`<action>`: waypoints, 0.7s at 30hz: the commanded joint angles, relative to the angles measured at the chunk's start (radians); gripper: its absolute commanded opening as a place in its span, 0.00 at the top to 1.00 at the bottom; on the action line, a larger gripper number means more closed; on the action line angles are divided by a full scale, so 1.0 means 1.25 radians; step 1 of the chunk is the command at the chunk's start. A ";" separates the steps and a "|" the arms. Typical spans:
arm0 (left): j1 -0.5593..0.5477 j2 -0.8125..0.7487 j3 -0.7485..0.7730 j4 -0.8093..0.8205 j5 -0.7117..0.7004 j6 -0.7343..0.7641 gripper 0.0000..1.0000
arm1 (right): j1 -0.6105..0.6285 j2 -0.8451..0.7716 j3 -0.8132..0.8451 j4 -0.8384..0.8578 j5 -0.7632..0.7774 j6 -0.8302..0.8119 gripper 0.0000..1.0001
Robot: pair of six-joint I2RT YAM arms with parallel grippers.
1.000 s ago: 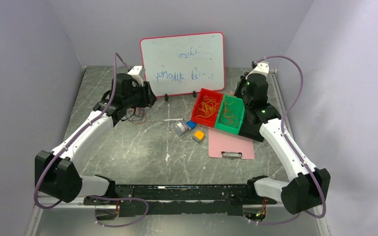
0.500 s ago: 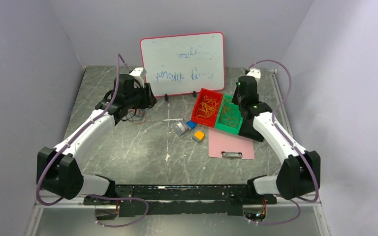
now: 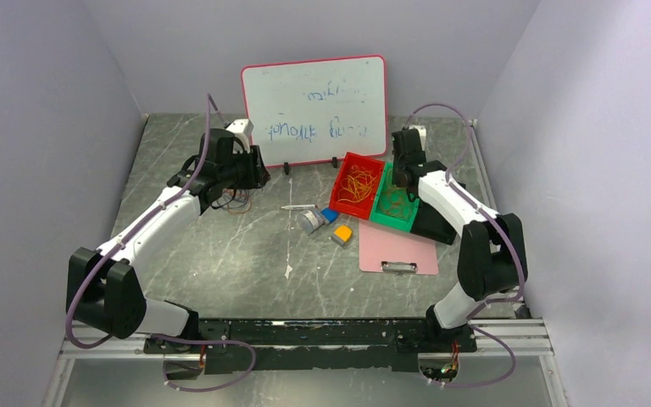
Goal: Untangle the cables
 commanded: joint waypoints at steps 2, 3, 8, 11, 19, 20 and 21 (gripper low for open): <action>-0.003 0.004 0.038 -0.012 -0.013 0.002 0.51 | -0.005 0.047 0.027 -0.001 -0.047 -0.037 1.00; -0.004 0.004 0.040 -0.014 -0.014 0.002 0.51 | -0.005 0.057 0.030 0.004 -0.065 -0.038 1.00; -0.004 0.004 0.044 -0.019 -0.018 0.002 0.51 | -0.005 0.110 0.053 0.007 -0.141 -0.044 1.00; -0.003 0.002 0.042 -0.020 -0.020 0.002 0.51 | -0.006 0.147 0.065 -0.013 -0.158 -0.052 1.00; -0.003 -0.003 0.037 -0.024 -0.029 0.006 0.50 | -0.014 0.183 0.033 -0.013 -0.159 -0.036 1.00; -0.004 -0.004 0.036 -0.025 -0.031 0.007 0.49 | -0.015 0.185 0.031 -0.009 -0.159 -0.034 1.00; -0.004 -0.002 0.035 -0.026 -0.037 0.007 0.49 | -0.015 0.188 0.029 -0.008 -0.158 -0.032 1.00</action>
